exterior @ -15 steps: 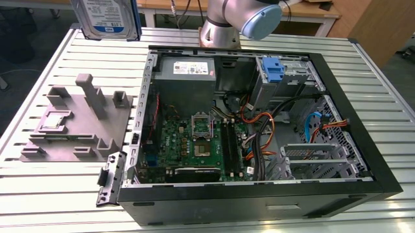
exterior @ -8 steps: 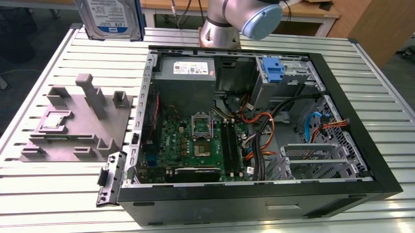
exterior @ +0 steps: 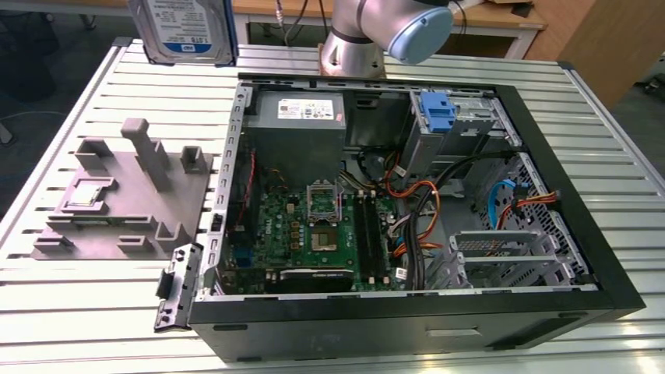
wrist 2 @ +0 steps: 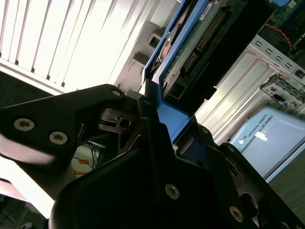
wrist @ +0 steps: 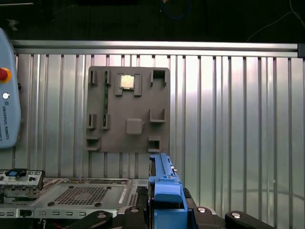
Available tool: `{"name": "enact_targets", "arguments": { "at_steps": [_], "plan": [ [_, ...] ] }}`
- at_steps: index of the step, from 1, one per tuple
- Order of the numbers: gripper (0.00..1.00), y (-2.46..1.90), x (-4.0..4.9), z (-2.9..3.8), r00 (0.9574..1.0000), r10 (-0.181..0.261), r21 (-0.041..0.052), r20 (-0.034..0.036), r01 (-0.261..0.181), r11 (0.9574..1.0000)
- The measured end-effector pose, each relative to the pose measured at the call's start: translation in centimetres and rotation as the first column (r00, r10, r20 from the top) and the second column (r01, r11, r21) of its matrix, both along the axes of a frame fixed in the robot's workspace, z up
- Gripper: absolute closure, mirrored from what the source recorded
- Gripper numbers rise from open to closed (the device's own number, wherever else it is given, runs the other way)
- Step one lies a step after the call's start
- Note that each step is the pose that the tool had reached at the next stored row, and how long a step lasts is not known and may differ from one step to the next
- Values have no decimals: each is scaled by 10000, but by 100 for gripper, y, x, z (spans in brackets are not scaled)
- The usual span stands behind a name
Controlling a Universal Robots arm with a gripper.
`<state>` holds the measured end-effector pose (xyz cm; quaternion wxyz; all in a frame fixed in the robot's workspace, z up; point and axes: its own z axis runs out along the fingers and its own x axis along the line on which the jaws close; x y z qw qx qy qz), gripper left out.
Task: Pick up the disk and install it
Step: 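Pick up the disk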
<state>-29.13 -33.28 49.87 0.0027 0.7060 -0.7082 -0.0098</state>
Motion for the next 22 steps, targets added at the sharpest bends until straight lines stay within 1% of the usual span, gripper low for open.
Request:
{"name": "enact_targets", "arguments": {
  "at_steps": [6,11,15,22],
  "plan": [
    [64,-5,15,0,10000,1,-2,0,-1,10000],
    [64,-20,19,0,10000,0,-13,0,0,10000],
    [64,-24,21,0,10000,1,-21,0,-1,10000],
    [64,-52,28,0,10000,0,-22,1,0,10000]
  ]
}}
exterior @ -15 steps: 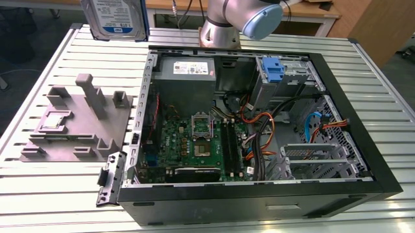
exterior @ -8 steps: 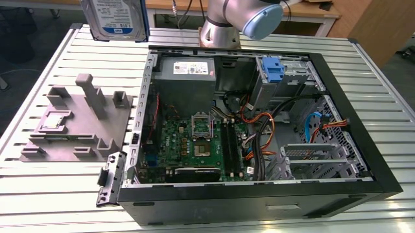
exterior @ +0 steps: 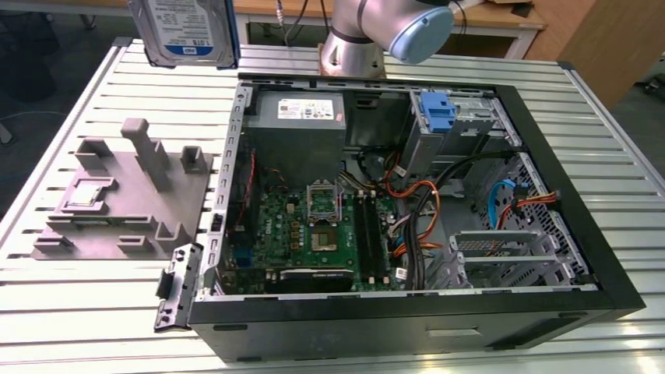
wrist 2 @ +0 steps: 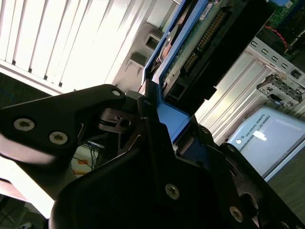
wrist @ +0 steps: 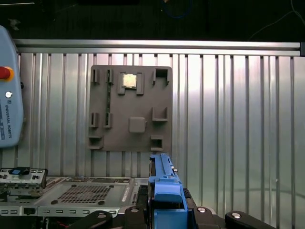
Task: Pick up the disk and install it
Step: 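Pick up the disk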
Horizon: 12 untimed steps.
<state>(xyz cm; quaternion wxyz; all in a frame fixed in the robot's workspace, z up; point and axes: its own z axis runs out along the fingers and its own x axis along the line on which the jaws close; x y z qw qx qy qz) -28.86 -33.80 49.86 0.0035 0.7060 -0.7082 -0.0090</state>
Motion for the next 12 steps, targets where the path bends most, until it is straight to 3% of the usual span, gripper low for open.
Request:
{"name": "enact_targets", "arguments": {
  "at_steps": [12],
  "plan": [
    [64,-4,0,0,10000,0,-6,0,0,10000]
  ]
}}
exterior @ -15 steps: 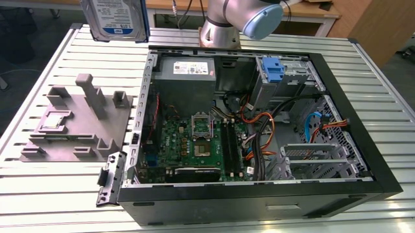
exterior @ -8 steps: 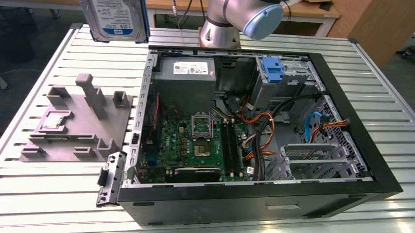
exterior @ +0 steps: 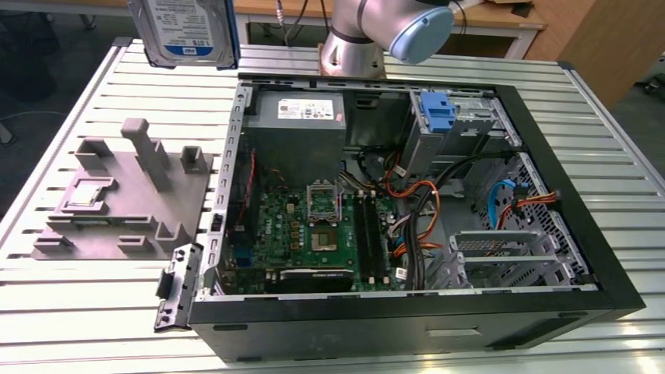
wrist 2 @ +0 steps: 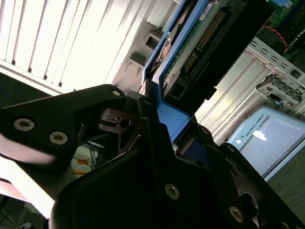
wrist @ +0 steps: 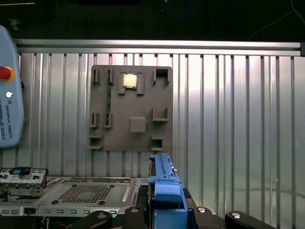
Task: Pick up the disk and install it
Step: 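Pick up the disk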
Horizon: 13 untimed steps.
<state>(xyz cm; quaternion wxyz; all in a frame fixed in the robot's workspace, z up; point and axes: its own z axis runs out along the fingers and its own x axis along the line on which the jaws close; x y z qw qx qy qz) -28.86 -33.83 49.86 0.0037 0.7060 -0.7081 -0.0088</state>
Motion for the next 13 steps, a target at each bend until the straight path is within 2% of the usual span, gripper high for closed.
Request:
{"name": "enact_targets", "arguments": {
  "at_steps": [13],
  "plan": [
    [64,-2,0,0,10000,0,-5,0,0,10000]
  ]
}}
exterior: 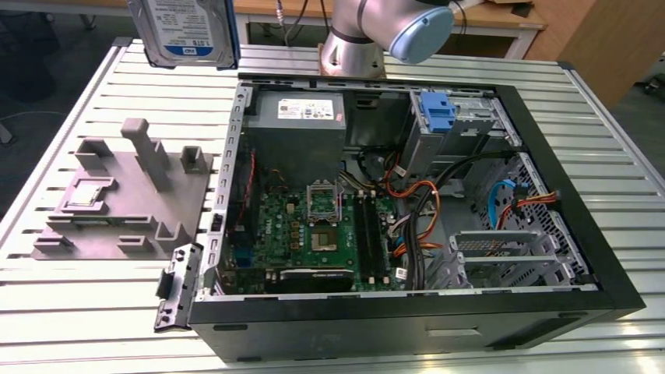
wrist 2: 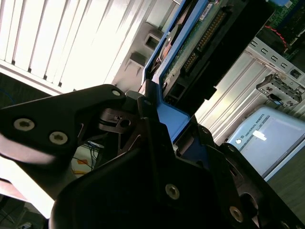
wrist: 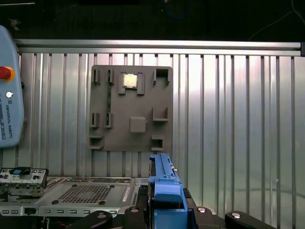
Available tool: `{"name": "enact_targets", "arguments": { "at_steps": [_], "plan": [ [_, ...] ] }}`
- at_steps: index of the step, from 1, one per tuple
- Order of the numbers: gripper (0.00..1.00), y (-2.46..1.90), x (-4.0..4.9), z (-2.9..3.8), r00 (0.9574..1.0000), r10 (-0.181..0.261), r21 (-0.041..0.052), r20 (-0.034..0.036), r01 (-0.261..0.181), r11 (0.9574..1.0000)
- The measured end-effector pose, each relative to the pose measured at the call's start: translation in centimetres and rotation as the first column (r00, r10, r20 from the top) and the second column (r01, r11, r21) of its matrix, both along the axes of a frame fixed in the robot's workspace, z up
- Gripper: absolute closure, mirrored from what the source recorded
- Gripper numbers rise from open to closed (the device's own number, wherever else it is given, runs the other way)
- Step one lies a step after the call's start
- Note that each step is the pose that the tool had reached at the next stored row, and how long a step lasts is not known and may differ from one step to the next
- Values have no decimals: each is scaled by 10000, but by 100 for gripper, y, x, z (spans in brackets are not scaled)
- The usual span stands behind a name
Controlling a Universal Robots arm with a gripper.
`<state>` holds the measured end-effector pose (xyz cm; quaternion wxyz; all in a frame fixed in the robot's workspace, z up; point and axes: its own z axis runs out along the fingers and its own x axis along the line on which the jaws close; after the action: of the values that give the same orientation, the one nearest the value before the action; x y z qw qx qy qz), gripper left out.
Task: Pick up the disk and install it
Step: 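Pick up the disk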
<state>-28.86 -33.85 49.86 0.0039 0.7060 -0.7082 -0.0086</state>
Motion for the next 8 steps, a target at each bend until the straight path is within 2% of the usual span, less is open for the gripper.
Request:
{"name": "enact_targets", "arguments": {
  "at_steps": [8],
  "plan": [
    [64,0,25,0,10000,0,-1,0,0,10000]
  ]
}}
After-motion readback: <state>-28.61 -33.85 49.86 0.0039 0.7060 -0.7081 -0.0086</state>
